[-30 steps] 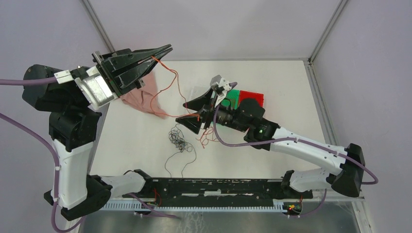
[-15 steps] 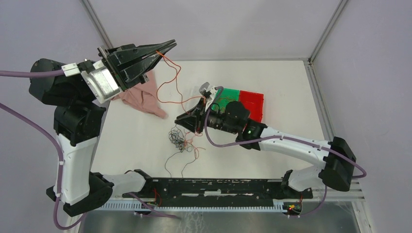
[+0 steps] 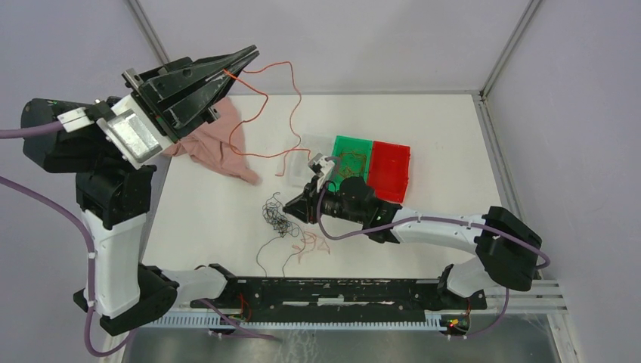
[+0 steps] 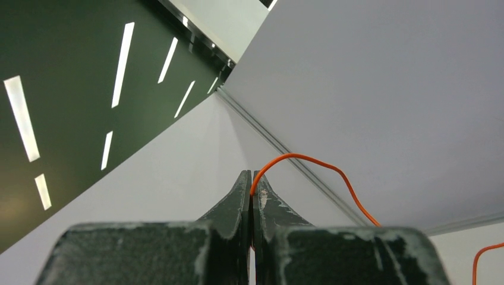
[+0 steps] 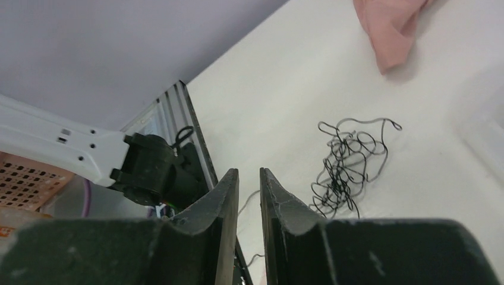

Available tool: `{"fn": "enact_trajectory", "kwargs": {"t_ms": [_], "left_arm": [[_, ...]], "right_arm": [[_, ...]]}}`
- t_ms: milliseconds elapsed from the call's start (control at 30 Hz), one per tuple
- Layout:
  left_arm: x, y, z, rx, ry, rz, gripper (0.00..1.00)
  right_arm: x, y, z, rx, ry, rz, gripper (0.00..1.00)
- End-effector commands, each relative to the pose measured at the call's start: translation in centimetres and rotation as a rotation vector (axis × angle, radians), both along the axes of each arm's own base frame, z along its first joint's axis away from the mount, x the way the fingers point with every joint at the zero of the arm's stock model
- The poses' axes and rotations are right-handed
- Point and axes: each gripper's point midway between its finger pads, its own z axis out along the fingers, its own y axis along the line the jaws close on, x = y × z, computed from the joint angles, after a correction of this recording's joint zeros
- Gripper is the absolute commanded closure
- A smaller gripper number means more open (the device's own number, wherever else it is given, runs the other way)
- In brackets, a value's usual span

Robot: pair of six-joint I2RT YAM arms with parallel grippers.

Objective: Untangle the cables
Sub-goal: Untie the cable.

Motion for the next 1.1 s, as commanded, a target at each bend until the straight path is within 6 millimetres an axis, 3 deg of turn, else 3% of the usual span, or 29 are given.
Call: {"fn": "enact_trajectory", "kwargs": {"t_ms": [0,167,267,533,867,1067], "left_arm": [[-2.0,1.8,3.3,-0.097,-0.112,0.025,0.97],[-2.1,2.2,4.2,-0.124,-0.142,0.040,0.97],[-1.6,1.8,3.6,-0.108,-0.117,0.036,0.97],[2.3,-1.0,-1.7,0.004,0.023,0.027,0.97],[8.3,-5.0,-9.7,0.118,0.205,0.025,0.97],[12.4,-8.1,-14.5,0.177,0.277,0.033,0.97]], "right_arm": [[0.9,-0.7,-1.8,-0.003,-0.008,-0.066,0.75],[1.9,-2.7,-5.8,-0.078,0.019,-0.144,0.75],[2.7,-4.3,-6.7,-0.080,0.038,-0.193,0.68],[4.3,-9.3,-3.5,-0.085,-0.013,-0.329,0.41],[8.3,-21.8,-2.5,-0.301,-0.070,-0.822,0.40],[9.2,-27.1,-1.7,-0.363,-0.089,-1.023,0.38]]}}
